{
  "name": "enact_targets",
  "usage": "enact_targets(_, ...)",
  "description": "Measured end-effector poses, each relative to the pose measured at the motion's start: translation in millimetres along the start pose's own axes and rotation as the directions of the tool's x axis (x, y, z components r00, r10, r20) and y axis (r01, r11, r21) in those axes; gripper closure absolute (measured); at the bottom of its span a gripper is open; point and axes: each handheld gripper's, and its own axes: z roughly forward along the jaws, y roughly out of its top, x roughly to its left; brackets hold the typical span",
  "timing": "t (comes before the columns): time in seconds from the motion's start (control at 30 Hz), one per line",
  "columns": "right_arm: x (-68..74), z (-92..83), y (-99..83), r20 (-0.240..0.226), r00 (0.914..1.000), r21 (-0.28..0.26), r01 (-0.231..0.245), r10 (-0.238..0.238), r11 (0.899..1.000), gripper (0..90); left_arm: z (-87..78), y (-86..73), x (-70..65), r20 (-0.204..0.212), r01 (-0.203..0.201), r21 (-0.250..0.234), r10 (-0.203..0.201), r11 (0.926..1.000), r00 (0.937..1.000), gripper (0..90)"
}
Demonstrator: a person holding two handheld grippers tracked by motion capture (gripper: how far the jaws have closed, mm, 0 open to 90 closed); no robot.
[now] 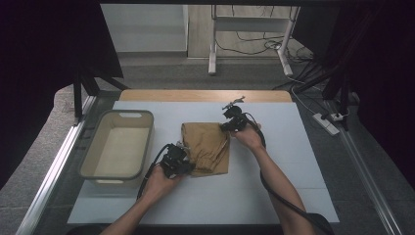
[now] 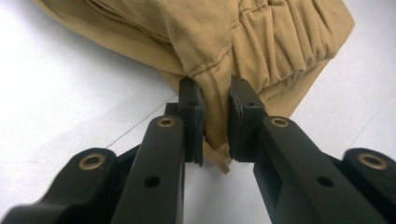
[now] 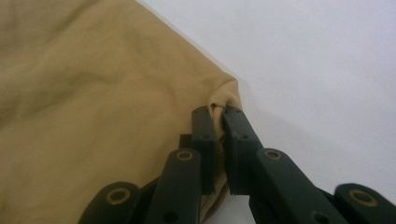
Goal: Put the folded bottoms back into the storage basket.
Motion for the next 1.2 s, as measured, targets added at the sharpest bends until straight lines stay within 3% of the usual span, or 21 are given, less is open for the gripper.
enact_targets(0.17, 0.5, -8.7, 3.0, -0.014, 0.9999, -0.027, -0.003, 0.003, 1.000, 84.1, -7.3, 3.3, -0.8, 0.001, -0.003, -0.019, 0.003, 0.9998, 1.0000, 78.0)
enact_targets(0.3, 2.3, -16.3, 5.9, -0.023, 0.9997, -0.049, 0.009, -0.010, 0.999, 84.1, -15.3, 7.3, -3.3, -0.020, -0.037, -0.036, 0.036, 0.9987, 0.9991, 78.2)
enact_targets(0.7, 9.5, -35.4, 15.4, -0.048, 0.9981, -0.109, 0.034, -0.039, 0.994, 84.1, -39.3, 11.2, -5.0, -0.004, -0.033, -0.111, 0.033, 0.9933, 0.9994, 78.4)
enact_targets(1.0, 11.8, -47.9, 21.2, -0.071, 0.9965, -0.139, 0.033, -0.044, 0.990, 84.0, -58.5, 11.7, -4.7, -0.027, -0.059, -0.128, 0.056, 0.9900, 0.9981, 78.4)
enact_targets(1.2, 15.2, -54.1, 25.3, -0.087, 0.9952, -0.164, 0.030, -0.045, 0.986, 84.1, -70.5, 9.7, 0.0, -0.026, -0.049, -0.138, 0.046, 0.9892, 0.9986, 78.4)
